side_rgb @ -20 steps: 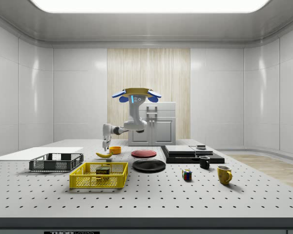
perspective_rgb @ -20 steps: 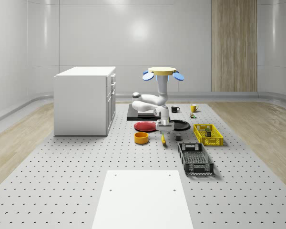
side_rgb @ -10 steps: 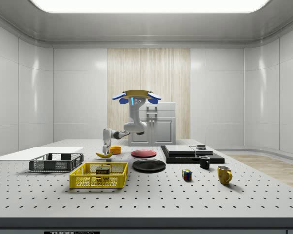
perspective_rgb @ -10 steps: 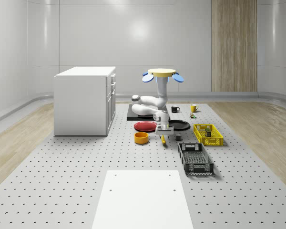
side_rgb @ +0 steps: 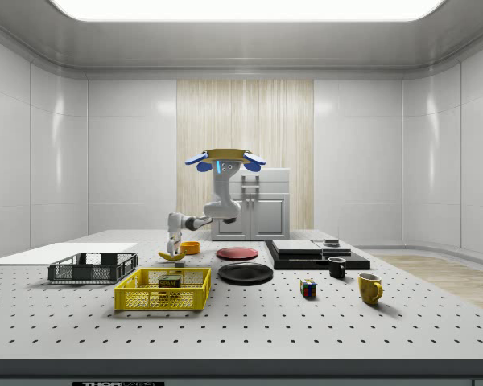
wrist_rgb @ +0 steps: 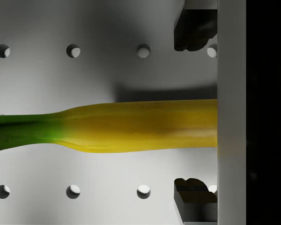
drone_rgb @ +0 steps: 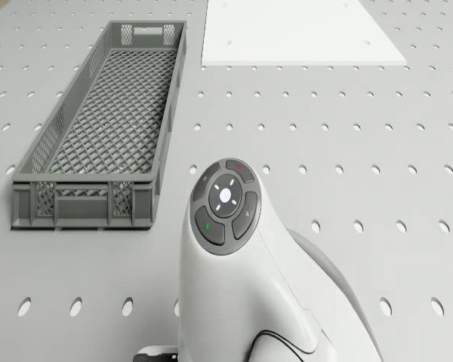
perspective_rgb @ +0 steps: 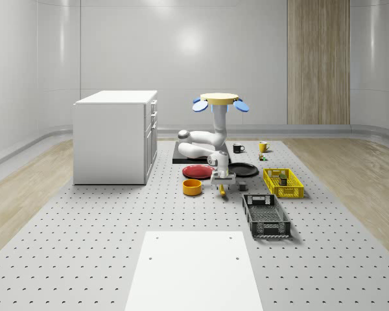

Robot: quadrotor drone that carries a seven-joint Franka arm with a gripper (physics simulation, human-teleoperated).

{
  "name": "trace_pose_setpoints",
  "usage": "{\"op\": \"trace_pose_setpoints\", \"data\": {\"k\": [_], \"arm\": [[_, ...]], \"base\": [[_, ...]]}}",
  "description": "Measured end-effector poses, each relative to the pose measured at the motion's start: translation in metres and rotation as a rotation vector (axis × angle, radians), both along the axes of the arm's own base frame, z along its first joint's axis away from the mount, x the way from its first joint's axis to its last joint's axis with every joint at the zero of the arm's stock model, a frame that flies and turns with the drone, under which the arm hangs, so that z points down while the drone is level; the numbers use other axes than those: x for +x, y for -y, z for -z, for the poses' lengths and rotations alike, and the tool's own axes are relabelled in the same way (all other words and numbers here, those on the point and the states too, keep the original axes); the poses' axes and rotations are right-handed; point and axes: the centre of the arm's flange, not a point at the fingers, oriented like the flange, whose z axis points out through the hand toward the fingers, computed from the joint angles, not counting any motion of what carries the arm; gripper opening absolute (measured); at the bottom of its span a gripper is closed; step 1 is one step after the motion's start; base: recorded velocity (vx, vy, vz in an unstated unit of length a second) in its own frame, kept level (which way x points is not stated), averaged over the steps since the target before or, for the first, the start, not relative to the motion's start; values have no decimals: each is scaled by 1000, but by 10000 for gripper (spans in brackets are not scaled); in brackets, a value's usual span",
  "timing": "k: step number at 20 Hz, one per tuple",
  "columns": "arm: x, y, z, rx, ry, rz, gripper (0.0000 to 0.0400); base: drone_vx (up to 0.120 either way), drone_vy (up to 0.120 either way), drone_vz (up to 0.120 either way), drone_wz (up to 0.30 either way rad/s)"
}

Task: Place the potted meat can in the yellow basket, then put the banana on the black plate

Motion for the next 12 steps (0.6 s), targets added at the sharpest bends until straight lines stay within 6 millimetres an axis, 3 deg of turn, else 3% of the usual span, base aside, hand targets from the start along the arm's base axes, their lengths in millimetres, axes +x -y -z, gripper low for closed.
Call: {"op": "trace_pose_setpoints", "data": {"k": [12], "arm": [[17,-4,-11,0,0,0,400]], "base": [[0,0,0,0]]}}
